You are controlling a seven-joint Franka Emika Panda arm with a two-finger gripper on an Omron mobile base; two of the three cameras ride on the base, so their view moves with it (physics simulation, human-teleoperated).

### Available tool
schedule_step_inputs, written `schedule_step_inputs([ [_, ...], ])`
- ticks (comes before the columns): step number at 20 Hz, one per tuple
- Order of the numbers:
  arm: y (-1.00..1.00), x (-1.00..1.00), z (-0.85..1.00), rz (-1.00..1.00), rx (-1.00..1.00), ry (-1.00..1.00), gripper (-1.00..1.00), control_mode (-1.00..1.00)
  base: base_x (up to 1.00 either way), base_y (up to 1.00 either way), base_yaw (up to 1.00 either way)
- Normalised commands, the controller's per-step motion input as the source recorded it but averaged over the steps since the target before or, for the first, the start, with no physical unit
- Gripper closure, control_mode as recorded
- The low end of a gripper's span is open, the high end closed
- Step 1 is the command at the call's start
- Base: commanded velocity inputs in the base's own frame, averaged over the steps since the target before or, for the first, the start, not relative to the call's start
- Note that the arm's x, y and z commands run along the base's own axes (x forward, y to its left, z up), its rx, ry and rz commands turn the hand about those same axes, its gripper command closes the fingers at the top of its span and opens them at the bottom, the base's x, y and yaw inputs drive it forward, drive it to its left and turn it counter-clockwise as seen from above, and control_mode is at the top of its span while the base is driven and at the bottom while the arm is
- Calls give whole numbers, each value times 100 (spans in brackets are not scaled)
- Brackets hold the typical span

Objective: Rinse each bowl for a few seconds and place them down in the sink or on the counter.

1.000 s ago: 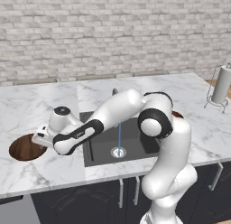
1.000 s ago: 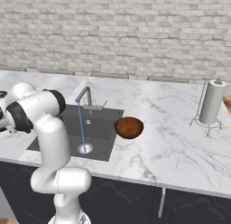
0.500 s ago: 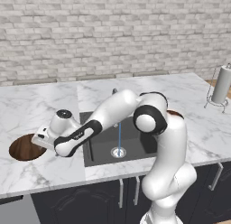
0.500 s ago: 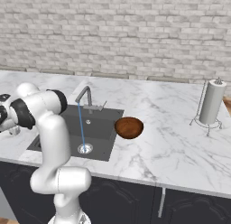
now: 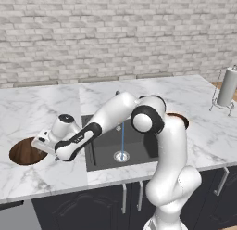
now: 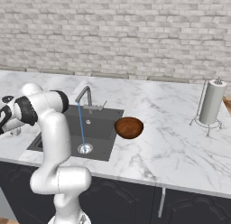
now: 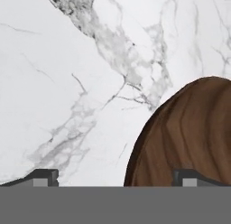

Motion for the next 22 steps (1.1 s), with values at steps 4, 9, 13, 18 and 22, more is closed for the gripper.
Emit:
schedule_step_inputs([
  [4,18,20,-11,0,2,1,-100,-100,0,0,0],
  [9,21,18,-13,0,2,1,-100,-100,0,0,0],
  [13,23,17,-13,0,1,1,-100,-100,0,0,0],
  [18,22,18,-20,0,2,2,100,-100,0,0,0],
  [22,28,22,-24,0,0,3,100,-100,0,0,0],
])
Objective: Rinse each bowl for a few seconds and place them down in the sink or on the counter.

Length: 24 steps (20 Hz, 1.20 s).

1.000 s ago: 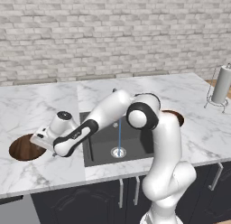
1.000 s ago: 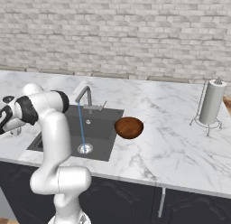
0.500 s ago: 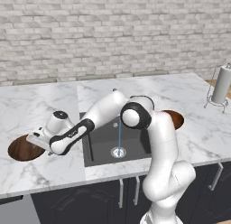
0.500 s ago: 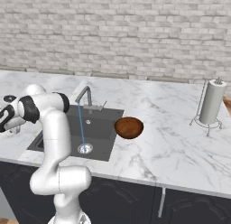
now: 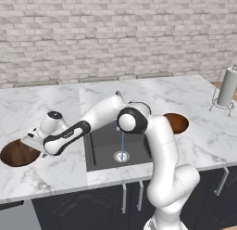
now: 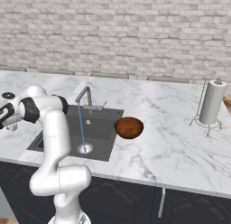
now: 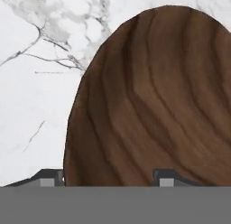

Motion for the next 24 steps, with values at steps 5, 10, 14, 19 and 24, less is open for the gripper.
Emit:
schedule_step_inputs([
  [5,19,15,-19,0,1,1,100,-100,0,0,0],
  [10,18,14,-16,0,2,2,100,-100,0,0,0],
  [14,15,6,-7,0,1,1,100,-100,0,0,0],
  [19,-5,-26,11,-15,0,-2,100,-100,0,0,0],
  [24,-10,-41,18,-25,0,-7,100,-100,0,0,0],
])
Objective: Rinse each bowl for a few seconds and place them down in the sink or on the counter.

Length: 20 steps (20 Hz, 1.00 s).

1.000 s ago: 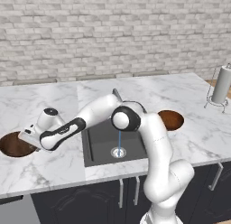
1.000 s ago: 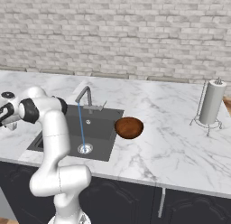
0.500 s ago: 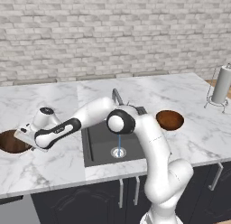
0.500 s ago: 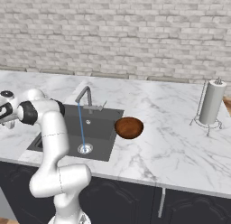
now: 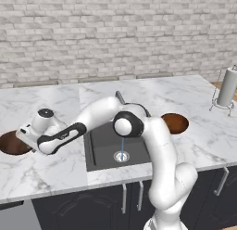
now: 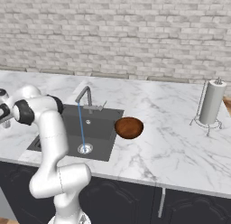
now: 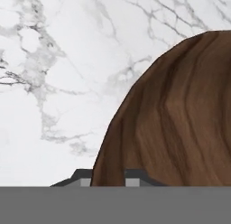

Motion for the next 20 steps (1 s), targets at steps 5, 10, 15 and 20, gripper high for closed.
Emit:
schedule_step_inputs([
  [5,-16,-46,22,-27,0,-9,100,-100,0,0,0],
  [10,-15,-43,22,-30,0,-5,100,-100,0,0,0],
  [15,-18,-33,22,-33,0,-2,100,-100,0,0,0],
  [20,-13,-17,22,-37,6,7,100,-100,0,0,0],
])
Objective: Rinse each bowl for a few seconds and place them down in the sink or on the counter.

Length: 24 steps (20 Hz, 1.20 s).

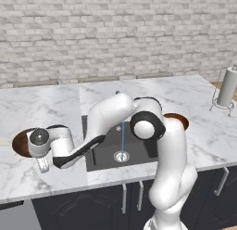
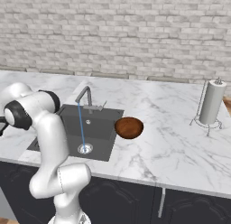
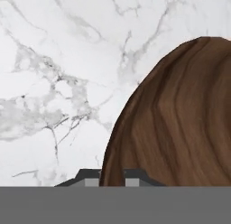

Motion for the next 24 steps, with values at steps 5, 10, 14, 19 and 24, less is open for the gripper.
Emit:
schedule_step_inputs([
  [5,-36,-13,34,-34,11,10,100,-100,0,0,0],
  [10,-46,-18,25,-23,12,4,100,-100,0,0,0],
  [14,-38,-11,19,-11,6,0,100,-100,0,0,0],
  [19,-31,-7,17,-7,4,0,100,-100,0,0,0],
  [24,-23,0,10,-3,1,4,100,-100,0,0,0],
])
